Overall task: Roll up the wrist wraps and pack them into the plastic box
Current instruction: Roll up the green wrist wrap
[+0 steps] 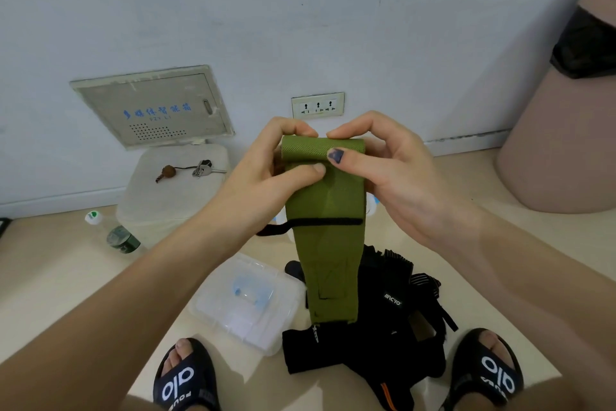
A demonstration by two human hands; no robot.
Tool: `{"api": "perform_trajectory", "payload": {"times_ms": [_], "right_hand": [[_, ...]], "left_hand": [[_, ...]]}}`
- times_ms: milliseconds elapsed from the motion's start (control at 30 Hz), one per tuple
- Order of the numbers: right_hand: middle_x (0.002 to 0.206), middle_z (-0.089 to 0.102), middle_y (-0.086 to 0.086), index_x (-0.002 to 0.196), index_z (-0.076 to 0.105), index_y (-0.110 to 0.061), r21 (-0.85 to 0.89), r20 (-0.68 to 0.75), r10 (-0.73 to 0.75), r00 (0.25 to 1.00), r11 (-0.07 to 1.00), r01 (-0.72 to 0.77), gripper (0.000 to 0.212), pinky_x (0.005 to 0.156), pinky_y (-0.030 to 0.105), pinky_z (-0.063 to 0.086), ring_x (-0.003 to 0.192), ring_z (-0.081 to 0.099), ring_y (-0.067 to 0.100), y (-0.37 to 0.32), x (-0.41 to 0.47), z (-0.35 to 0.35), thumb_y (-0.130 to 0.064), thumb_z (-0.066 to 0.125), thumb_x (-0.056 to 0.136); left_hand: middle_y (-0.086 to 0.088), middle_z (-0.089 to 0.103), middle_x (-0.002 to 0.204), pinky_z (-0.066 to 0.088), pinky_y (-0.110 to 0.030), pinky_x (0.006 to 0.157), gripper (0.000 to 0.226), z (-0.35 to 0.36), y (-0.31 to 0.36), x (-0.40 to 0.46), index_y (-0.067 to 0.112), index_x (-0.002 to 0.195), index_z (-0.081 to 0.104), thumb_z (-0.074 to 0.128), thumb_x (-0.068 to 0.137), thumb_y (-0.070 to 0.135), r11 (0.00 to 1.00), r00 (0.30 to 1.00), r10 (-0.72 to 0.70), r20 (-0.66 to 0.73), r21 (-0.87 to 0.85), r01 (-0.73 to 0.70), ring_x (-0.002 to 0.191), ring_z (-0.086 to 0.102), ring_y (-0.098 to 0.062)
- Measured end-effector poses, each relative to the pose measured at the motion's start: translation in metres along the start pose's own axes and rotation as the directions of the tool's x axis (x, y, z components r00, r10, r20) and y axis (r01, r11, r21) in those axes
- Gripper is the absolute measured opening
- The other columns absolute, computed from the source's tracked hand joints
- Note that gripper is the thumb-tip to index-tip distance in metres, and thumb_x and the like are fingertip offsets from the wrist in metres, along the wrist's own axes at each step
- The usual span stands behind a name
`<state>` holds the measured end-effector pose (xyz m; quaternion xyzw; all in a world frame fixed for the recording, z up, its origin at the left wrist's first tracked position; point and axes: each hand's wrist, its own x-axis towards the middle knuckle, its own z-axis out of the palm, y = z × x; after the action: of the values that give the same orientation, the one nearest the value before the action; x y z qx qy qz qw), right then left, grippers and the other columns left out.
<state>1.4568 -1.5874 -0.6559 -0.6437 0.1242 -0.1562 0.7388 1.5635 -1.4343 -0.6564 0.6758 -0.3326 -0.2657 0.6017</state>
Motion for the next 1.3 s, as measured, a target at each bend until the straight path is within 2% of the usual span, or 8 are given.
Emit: {"api": "perform_trajectory", "payload": {"times_ms": [133, 233, 433, 667, 767, 933, 1133, 1300], "right_hand": [[0.094, 0.074, 0.012, 0.097, 0.068, -0.015, 0.018, 0.008, -0.014, 1.0, 1.0, 0.014, 0.017, 0.075, 0.027, 0.056, 0.087, 0.071, 0.02, -0.001, 0.0, -0.001, 0.002, 0.068, 0.093], [0.097, 0.074, 0.012, 0.102, 0.068, -0.014, 0.043, 0.011, 0.005, 1.0, 0.999, -0.006, 0.018, 0.075, 0.028, 0.057, 0.088, 0.072, 0.019, -0.001, 0.0, -0.002, 0.001, 0.068, 0.093], [0.106, 0.076, 0.003, 0.126, 0.066, -0.013, 0.152, 0.089, 0.214, 0.973, 0.962, -0.226, 0.026, 0.083, 0.03, 0.06, 0.097, 0.074, 0.016, -0.002, 0.001, -0.004, -0.018, 0.065, 0.1], [0.103, 0.075, 0.011, 0.118, 0.069, -0.007, 0.073, 0.017, 0.104, 0.994, 0.992, -0.105, 0.023, 0.081, 0.034, 0.06, 0.092, 0.074, 0.021, -0.002, 0.002, -0.005, -0.012, 0.069, 0.096], [0.101, 0.075, 0.013, 0.115, 0.07, -0.006, 0.086, -0.024, 0.07, 0.997, 0.994, -0.068, 0.023, 0.076, 0.029, 0.058, 0.089, 0.073, 0.021, 0.0, 0.003, -0.003, -0.007, 0.072, 0.092], [0.101, 0.072, 0.012, 0.112, 0.07, -0.009, 0.113, -0.021, 0.044, 0.999, 0.993, -0.041, 0.021, 0.078, 0.029, 0.057, 0.091, 0.073, 0.022, 0.0, 0.003, -0.004, -0.004, 0.071, 0.092], [0.095, 0.073, 0.005, 0.1, 0.071, -0.021, -0.018, -0.018, -0.062, 0.998, 0.998, 0.062, 0.024, 0.08, 0.032, 0.057, 0.089, 0.07, 0.018, 0.003, 0.004, -0.003, 0.001, 0.073, 0.09], [0.101, 0.071, 0.006, 0.109, 0.069, -0.021, -0.015, 0.031, -0.004, 1.0, 1.0, 0.005, 0.027, 0.082, 0.033, 0.056, 0.092, 0.07, 0.019, 0.003, 0.003, -0.006, -0.001, 0.072, 0.091]], "left_hand": [[-0.004, 0.061, 0.097, 0.048, -0.039, 0.087, 0.017, 0.002, 0.002, 0.001, 0.029, 0.11, 0.061, 0.061, 0.094, 0.037, 0.999, 1.0, -0.02, -0.019, -0.032, 0.02, 0.092, 0.059, -0.015], [-0.009, 0.059, 0.094, 0.05, -0.031, 0.082, 0.011, 0.003, 0.005, -0.001, 0.019, 0.116, 0.057, 0.055, 0.106, 0.02, 0.999, 1.0, 0.025, -0.014, -0.031, -0.026, 0.088, 0.058, -0.014], [-0.003, 0.065, 0.095, 0.056, -0.024, 0.077, 0.015, 0.003, 0.005, -0.004, 0.014, 0.112, 0.057, 0.056, 0.102, 0.003, 0.993, 0.996, 0.089, 0.007, -0.074, -0.089, 0.088, 0.064, -0.01], [0.007, 0.069, 0.095, 0.056, -0.028, 0.083, 0.023, 0.007, 0.0, -0.003, 0.018, 0.107, 0.058, 0.057, 0.099, -0.004, 0.987, 0.996, 0.091, -0.006, -0.129, -0.091, 0.094, 0.064, -0.012], [0.004, 0.067, 0.099, 0.054, -0.025, 0.082, 0.022, 0.007, -0.001, -0.001, 0.024, 0.116, 0.056, 0.06, 0.1, 0.01, 0.992, 0.999, 0.036, 0.016, -0.125, -0.033, 0.093, 0.066, -0.011], [0.0, 0.07, 0.123, 0.052, -0.042, 0.104, 0.031, 0.01, -0.006, 0.001, 0.027, 0.122, 0.056, 0.057, 0.096, 0.043, 0.986, 0.995, -0.088, 0.041, -0.136, 0.093, 0.121, 0.066, -0.017], [0.003, 0.069, 0.1, 0.058, -0.026, 0.077, 0.018, 0.009, 0.002, 0.001, 0.021, 0.123, 0.054, 0.048, 0.107, 0.027, 0.988, 0.998, -0.064, 0.019, -0.142, 0.066, 0.093, 0.068, -0.01], [-0.002, 0.062, 0.097, 0.052, -0.023, 0.074, 0.018, 0.005, 0.003, 0.0, 0.021, 0.121, 0.055, 0.048, 0.107, 0.013, 0.995, 0.999, -0.007, 0.045, -0.094, 0.011, 0.09, 0.059, -0.014]]}}
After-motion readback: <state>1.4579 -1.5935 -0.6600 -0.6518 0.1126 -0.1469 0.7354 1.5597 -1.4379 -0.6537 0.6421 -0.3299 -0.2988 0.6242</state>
